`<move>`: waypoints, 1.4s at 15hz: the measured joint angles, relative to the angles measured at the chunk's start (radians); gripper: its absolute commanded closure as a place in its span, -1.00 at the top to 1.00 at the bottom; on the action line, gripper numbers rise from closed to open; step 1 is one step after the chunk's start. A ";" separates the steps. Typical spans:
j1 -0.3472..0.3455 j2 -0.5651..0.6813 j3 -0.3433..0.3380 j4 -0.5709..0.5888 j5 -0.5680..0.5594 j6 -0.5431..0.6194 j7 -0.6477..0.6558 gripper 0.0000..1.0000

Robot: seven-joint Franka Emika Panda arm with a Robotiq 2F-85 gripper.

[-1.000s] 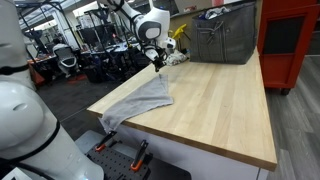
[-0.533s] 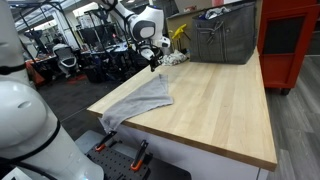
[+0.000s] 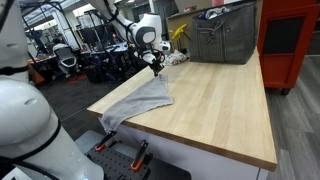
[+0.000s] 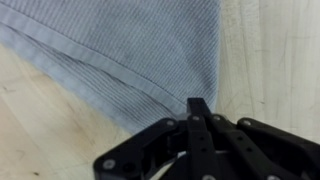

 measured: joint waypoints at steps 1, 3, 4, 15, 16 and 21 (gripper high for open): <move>0.004 0.020 -0.004 0.013 -0.015 0.003 0.014 -1.00; 0.009 0.059 -0.006 0.043 -0.038 0.006 0.037 -1.00; 0.013 0.078 -0.007 0.057 -0.049 0.008 0.050 -1.00; 0.121 0.186 -0.073 0.227 -0.239 0.009 0.244 -1.00; 0.132 0.199 -0.079 0.247 -0.253 0.009 0.257 -1.00; 0.143 0.208 -0.090 0.275 -0.258 -0.003 0.268 -0.05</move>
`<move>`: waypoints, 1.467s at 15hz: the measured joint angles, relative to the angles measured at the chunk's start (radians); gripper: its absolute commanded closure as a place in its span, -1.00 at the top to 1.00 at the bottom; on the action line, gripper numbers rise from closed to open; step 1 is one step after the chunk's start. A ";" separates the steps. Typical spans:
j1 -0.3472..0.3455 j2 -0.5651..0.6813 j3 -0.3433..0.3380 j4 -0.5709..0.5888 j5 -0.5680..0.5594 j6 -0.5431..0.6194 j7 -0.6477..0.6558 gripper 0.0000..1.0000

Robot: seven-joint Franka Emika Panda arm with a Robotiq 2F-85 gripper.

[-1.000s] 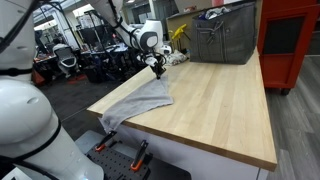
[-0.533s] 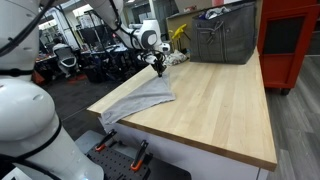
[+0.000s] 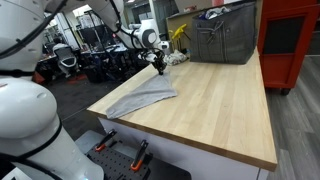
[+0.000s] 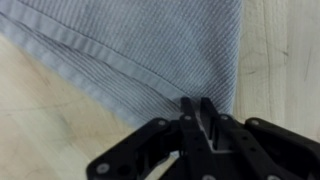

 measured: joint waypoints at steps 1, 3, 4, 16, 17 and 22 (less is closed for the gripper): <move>-0.002 -0.013 -0.005 -0.009 0.000 -0.014 0.000 0.12; -0.013 -0.055 -0.008 -0.036 0.004 -0.050 0.000 0.39; -0.020 -0.080 -0.007 -0.049 0.010 -0.070 0.000 0.56; -0.046 -0.217 0.050 0.044 0.265 -0.344 0.179 1.00; -0.044 -0.210 0.055 0.058 0.286 -0.344 0.209 1.00; -0.022 -0.143 0.062 0.127 0.340 -0.290 0.376 1.00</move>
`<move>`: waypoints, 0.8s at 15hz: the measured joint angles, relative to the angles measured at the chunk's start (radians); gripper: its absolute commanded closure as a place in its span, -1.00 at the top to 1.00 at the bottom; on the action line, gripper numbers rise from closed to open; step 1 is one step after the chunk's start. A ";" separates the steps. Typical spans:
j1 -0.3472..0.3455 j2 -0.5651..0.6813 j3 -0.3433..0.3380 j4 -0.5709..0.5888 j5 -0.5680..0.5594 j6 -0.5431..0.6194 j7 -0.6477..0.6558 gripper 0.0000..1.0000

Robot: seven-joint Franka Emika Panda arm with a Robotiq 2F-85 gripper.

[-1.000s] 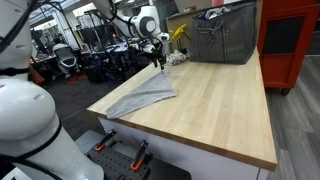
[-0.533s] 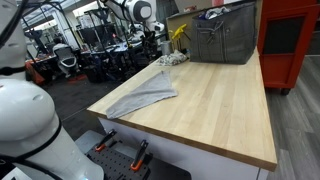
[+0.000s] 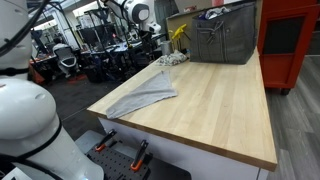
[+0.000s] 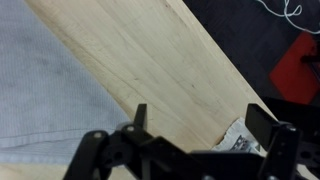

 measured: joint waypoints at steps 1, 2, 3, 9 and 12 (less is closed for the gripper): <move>0.004 0.015 -0.001 0.009 -0.002 0.019 0.041 1.00; 0.009 0.028 -0.004 0.014 -0.008 0.039 0.079 1.00; 0.014 0.042 -0.010 0.016 -0.017 0.058 0.115 1.00; 0.065 0.122 -0.079 0.017 -0.171 0.193 0.313 1.00; 0.093 0.140 -0.123 0.017 -0.265 0.235 0.403 1.00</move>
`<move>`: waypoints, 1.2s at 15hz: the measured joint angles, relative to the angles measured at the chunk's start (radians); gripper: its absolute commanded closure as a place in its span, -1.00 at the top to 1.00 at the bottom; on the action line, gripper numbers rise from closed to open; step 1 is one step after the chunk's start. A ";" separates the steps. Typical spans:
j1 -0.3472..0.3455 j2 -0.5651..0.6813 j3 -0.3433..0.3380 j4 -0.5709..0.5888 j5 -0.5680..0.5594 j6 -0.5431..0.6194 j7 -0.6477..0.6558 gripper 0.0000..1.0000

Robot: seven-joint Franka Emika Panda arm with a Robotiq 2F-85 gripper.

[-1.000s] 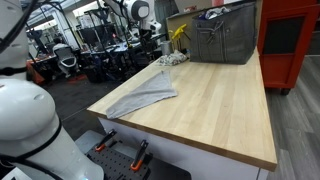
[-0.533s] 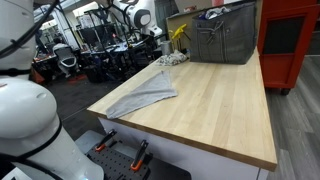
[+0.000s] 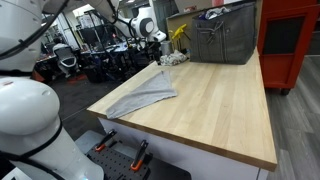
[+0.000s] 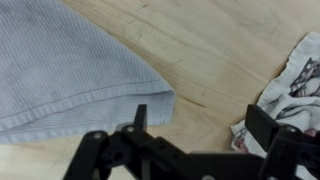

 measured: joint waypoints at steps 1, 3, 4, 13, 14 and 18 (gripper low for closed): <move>0.012 0.002 -0.017 0.000 -0.038 0.008 0.031 1.00; 0.025 0.006 -0.032 0.000 -0.089 0.009 0.061 1.00; 0.026 0.007 -0.029 -0.001 -0.096 0.009 0.061 1.00; 0.027 0.008 -0.027 -0.001 -0.099 0.009 0.061 1.00; 0.027 0.008 -0.027 -0.001 -0.099 0.009 0.061 1.00; 0.023 0.014 -0.024 0.004 -0.099 -0.028 0.062 1.00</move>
